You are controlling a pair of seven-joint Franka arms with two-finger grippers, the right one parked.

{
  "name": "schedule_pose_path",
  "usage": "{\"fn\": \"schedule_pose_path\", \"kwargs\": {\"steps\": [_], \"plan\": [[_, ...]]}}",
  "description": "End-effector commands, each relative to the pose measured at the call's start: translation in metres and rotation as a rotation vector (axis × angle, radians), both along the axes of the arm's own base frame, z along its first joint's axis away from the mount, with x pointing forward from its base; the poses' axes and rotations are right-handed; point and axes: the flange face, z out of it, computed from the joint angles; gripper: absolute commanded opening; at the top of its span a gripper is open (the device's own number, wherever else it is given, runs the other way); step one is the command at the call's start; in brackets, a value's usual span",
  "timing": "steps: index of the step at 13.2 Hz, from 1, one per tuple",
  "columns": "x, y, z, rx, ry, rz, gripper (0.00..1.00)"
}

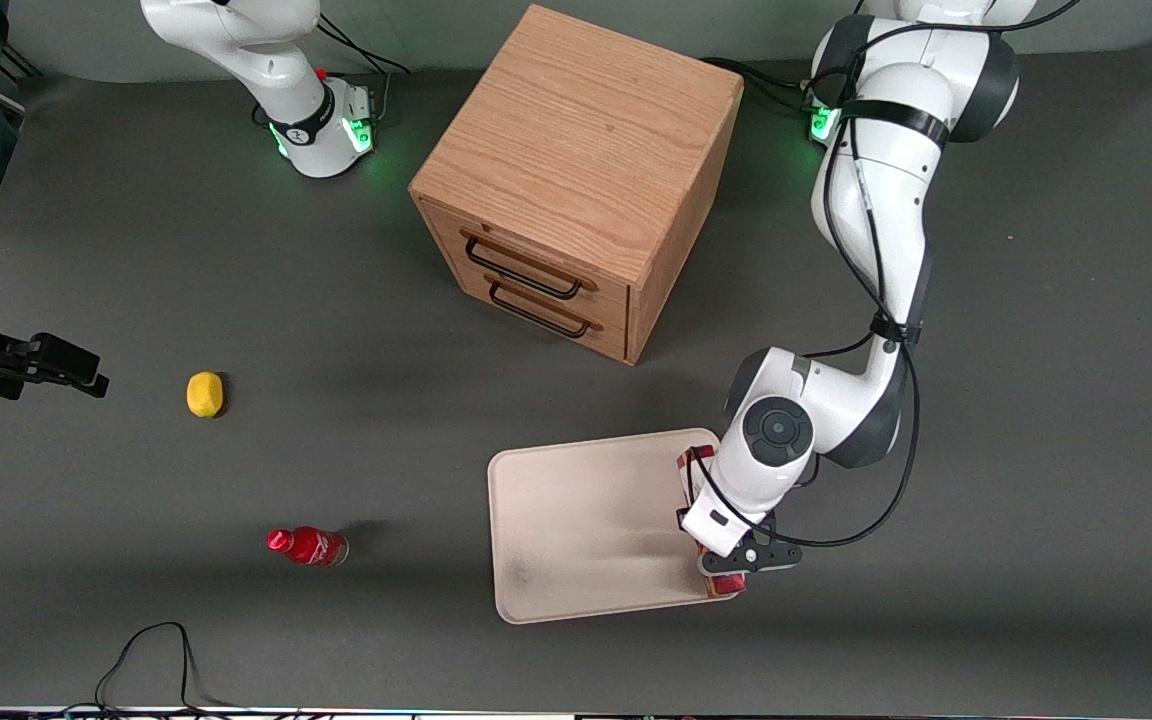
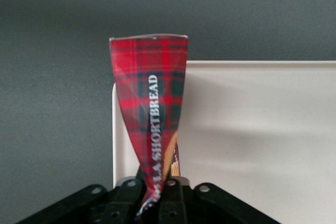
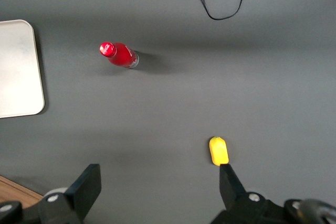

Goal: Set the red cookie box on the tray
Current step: 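Lower the box onto the tray and open the left gripper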

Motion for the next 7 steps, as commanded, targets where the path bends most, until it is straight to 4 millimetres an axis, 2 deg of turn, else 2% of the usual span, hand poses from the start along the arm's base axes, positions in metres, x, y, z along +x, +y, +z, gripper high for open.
{"fn": "schedule_pose_path", "kwargs": {"steps": [1, 3, 5, 7], "plan": [[-0.002, -0.002, 0.004, 0.041, -0.048, -0.014, 1.0], [-0.001, -0.003, 0.014, 0.028, -0.061, -0.012, 1.0], [-0.003, 0.001, 0.04, 0.009, -0.073, 0.028, 1.0], [-0.008, 0.018, 0.082, -0.015, -0.088, 0.095, 1.0]]}}
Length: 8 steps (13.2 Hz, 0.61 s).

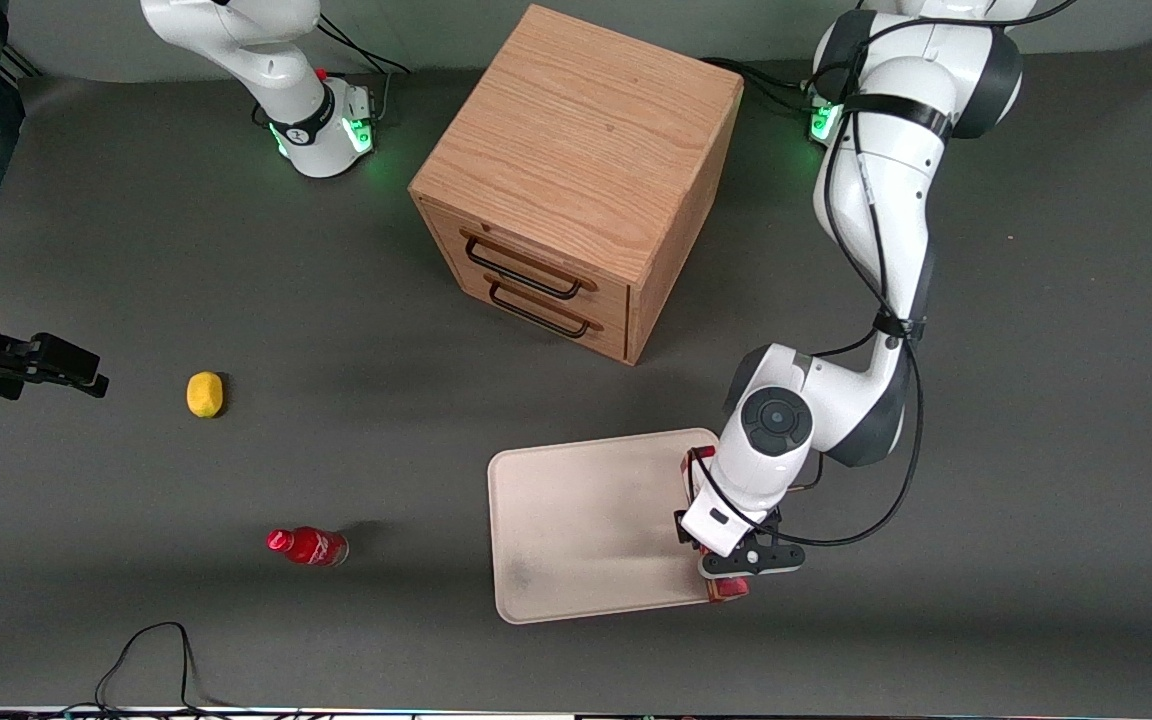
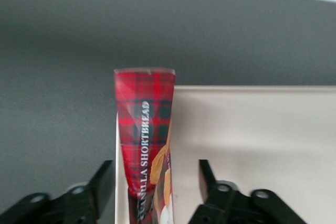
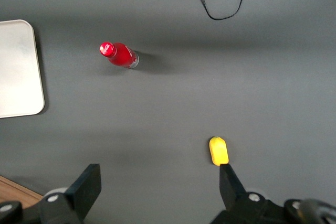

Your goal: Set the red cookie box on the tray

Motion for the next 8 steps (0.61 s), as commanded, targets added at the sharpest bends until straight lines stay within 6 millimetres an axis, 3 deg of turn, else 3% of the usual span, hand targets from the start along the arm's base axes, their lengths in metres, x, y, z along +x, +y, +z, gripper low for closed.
{"fn": "schedule_pose_path", "kwargs": {"steps": [1, 2, 4, 8], "plan": [[-0.016, 0.037, 0.07, -0.01, -0.004, 0.086, 1.0], [-0.027, 0.056, 0.093, -0.007, 0.011, 0.105, 1.0], [-0.05, 0.119, 0.146, 0.025, 0.082, 0.159, 1.0], [-0.102, 0.229, 0.254, 0.109, 0.266, 0.108, 1.0]]}}
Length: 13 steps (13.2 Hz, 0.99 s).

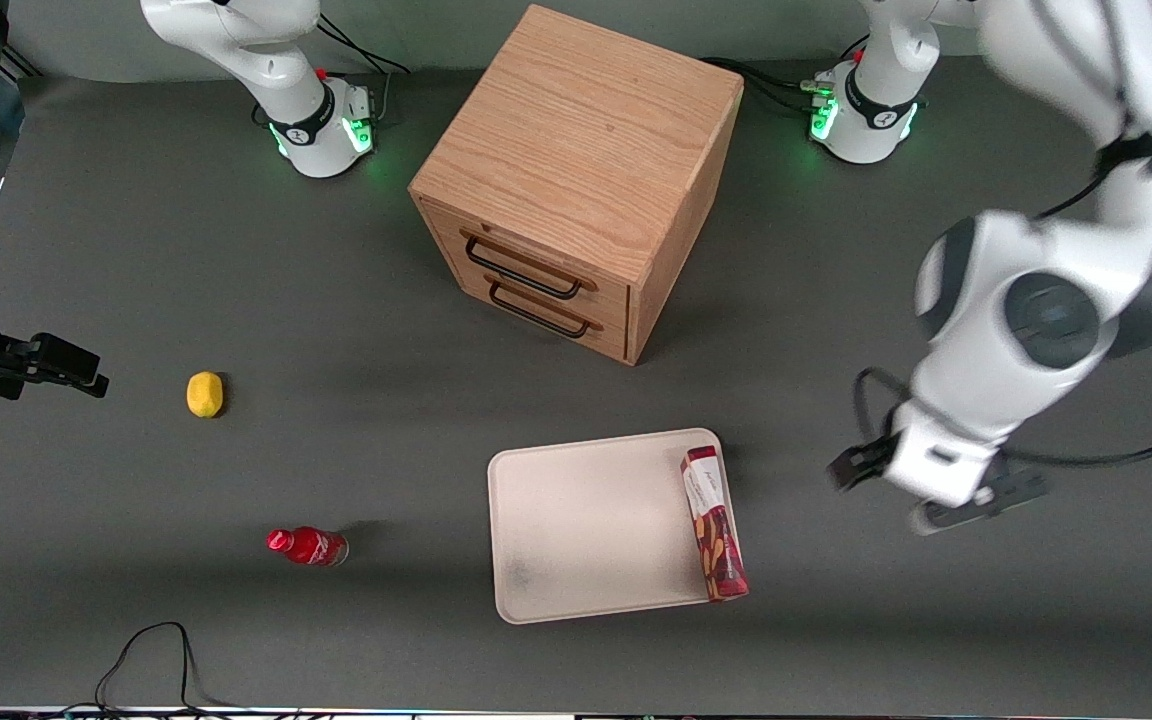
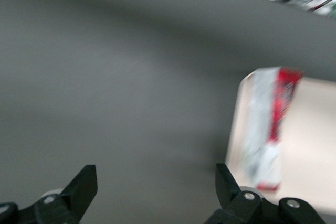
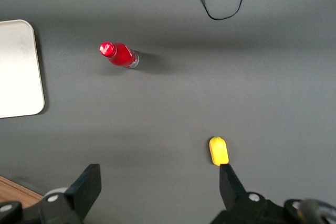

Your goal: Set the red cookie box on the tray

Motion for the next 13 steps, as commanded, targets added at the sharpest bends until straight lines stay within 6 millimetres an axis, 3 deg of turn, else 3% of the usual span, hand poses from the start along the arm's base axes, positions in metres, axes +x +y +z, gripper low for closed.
{"fn": "schedule_pose_path", "kwargs": {"steps": [1, 4, 5, 8, 13], "plan": [[-0.053, 0.069, 0.064, 0.021, 0.078, -0.082, 1.0], [-0.099, 0.145, 0.11, 0.003, 0.069, -0.137, 1.0], [-0.113, 0.156, 0.117, -0.017, 0.054, -0.142, 1.0], [-0.125, 0.167, 0.126, -0.034, 0.04, -0.188, 1.0], [-0.117, 0.168, 0.112, -0.022, 0.021, -0.265, 1.0]]}}
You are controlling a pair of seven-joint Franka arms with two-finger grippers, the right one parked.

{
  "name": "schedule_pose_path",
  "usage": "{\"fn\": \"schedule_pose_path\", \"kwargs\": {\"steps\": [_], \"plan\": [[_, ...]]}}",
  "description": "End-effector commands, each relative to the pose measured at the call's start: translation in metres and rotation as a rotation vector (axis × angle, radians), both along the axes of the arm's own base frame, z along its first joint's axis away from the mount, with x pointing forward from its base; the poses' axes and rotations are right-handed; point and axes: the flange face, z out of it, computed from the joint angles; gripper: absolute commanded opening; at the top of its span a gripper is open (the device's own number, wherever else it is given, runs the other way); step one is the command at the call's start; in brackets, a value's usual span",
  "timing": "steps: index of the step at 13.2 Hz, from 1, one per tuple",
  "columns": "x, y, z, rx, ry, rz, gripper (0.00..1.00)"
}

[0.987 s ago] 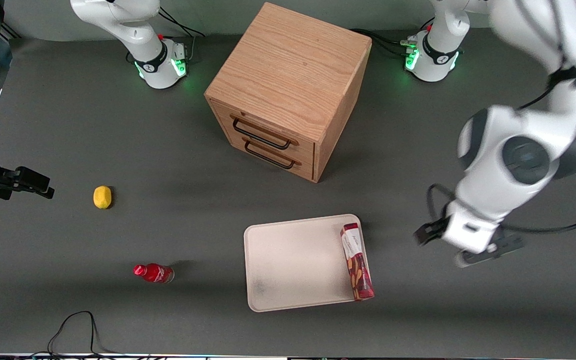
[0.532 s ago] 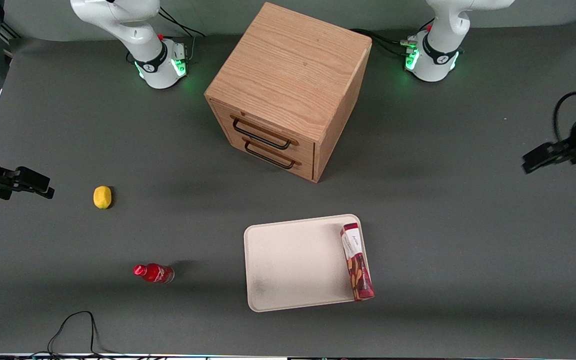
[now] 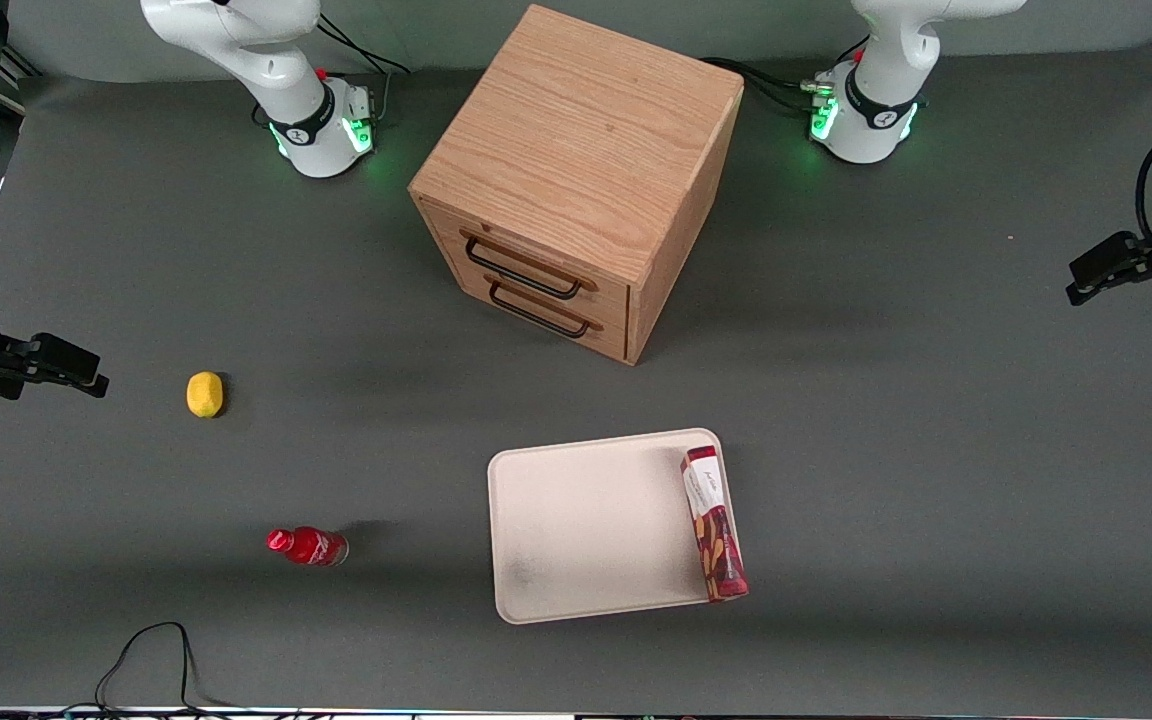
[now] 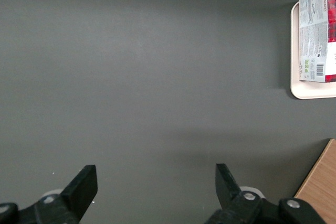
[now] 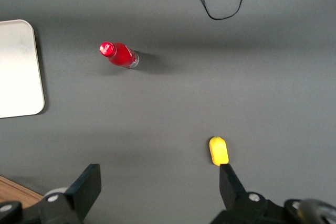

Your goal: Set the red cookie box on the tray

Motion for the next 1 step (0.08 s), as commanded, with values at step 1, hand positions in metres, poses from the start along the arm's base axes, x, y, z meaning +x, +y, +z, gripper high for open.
{"fn": "schedule_pose_path", "kwargs": {"steps": [1], "plan": [[-0.0031, 0.0007, -0.0022, -0.003, -0.012, -0.034, 1.0]]}}
